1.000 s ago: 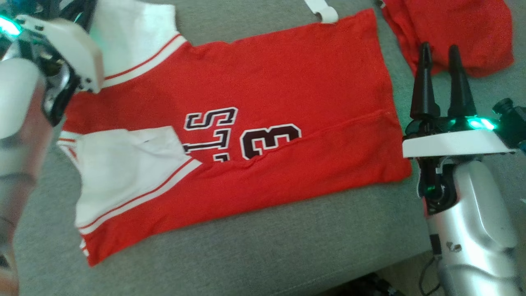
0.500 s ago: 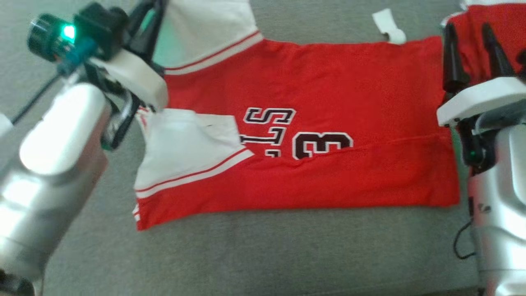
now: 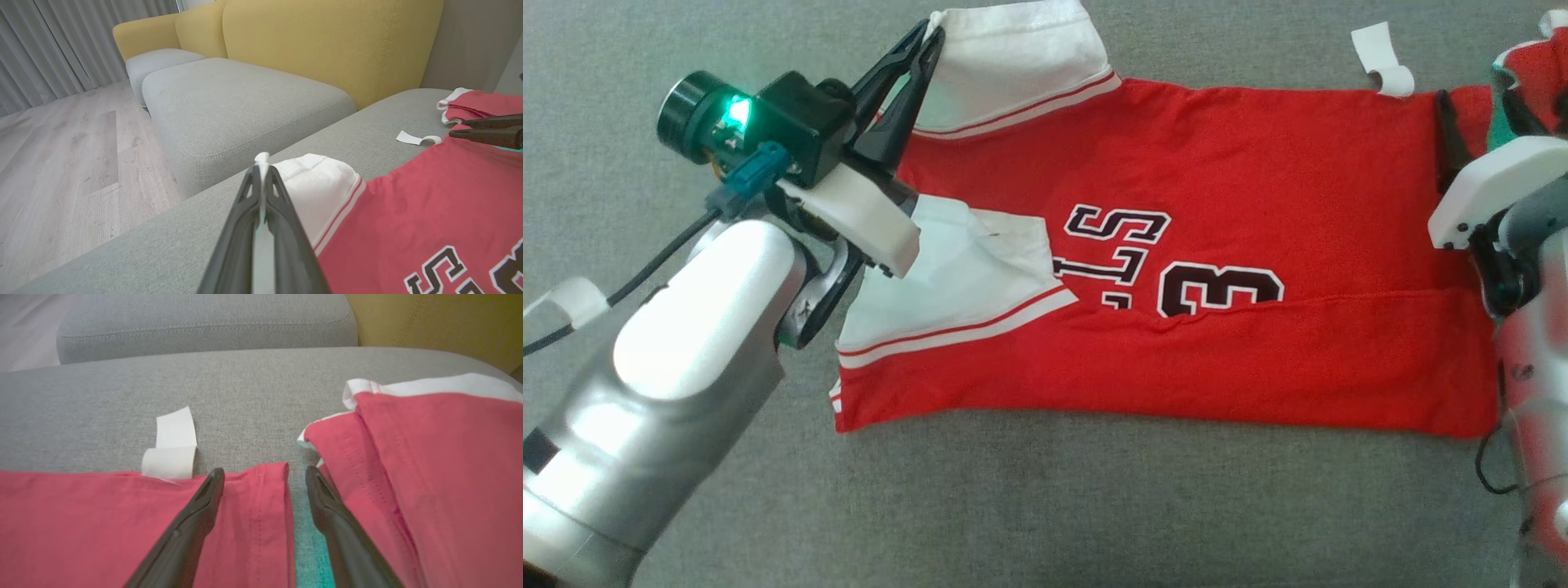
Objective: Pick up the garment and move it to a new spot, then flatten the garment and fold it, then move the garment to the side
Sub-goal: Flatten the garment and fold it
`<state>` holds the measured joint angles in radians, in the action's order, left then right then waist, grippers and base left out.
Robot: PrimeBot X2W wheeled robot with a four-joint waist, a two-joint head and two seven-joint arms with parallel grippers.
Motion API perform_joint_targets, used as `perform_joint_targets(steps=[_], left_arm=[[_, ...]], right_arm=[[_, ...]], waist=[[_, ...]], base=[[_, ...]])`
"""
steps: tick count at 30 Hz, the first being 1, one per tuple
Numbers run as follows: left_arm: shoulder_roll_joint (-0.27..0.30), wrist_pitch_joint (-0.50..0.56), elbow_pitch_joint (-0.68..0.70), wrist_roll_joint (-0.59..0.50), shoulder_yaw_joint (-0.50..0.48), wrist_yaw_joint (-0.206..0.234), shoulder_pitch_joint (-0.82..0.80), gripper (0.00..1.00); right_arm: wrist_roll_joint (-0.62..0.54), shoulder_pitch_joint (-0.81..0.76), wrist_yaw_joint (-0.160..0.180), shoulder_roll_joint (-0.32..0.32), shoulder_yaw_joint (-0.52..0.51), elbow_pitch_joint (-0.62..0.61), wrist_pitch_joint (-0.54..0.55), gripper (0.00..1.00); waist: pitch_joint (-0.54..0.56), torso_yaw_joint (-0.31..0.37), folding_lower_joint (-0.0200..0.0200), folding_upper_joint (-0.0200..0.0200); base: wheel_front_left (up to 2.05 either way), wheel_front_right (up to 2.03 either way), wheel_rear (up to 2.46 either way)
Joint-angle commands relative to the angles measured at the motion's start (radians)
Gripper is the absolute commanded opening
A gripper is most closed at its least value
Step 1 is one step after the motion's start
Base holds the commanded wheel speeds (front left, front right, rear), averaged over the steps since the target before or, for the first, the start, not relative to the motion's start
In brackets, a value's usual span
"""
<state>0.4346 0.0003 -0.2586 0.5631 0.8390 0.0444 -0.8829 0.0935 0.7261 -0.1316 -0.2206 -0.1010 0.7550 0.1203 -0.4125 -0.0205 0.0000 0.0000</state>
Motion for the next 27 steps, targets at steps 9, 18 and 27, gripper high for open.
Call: perform_joint_targets(steps=[9,18,27], left_arm=[[0.032,0.012,0.049,-0.009,-0.031,0.016,-0.035,0.00],[0.059,0.003,0.020,0.009,-0.068,0.041,-0.047,0.00],[0.091,-0.032,-0.055,0.034,-0.133,0.045,-0.109,0.00]], right_arm=[[0.004,0.100,0.001,-0.008,0.039,0.125,0.000,1.00],[0.122,0.185,0.001,-0.025,0.174,0.163,-0.063,0.00],[0.276,0.249,0.001,-0.090,0.290,0.054,-0.118,0.00]], waist=[[-0.031,-0.005,0.0000,0.0000],[-0.022,0.035,0.0000,0.0000],[-0.013,0.072,0.0000,0.0000]], base=[[0.00,0.00,0.00],[0.00,0.00,0.00],[0.00,0.00,0.00]])
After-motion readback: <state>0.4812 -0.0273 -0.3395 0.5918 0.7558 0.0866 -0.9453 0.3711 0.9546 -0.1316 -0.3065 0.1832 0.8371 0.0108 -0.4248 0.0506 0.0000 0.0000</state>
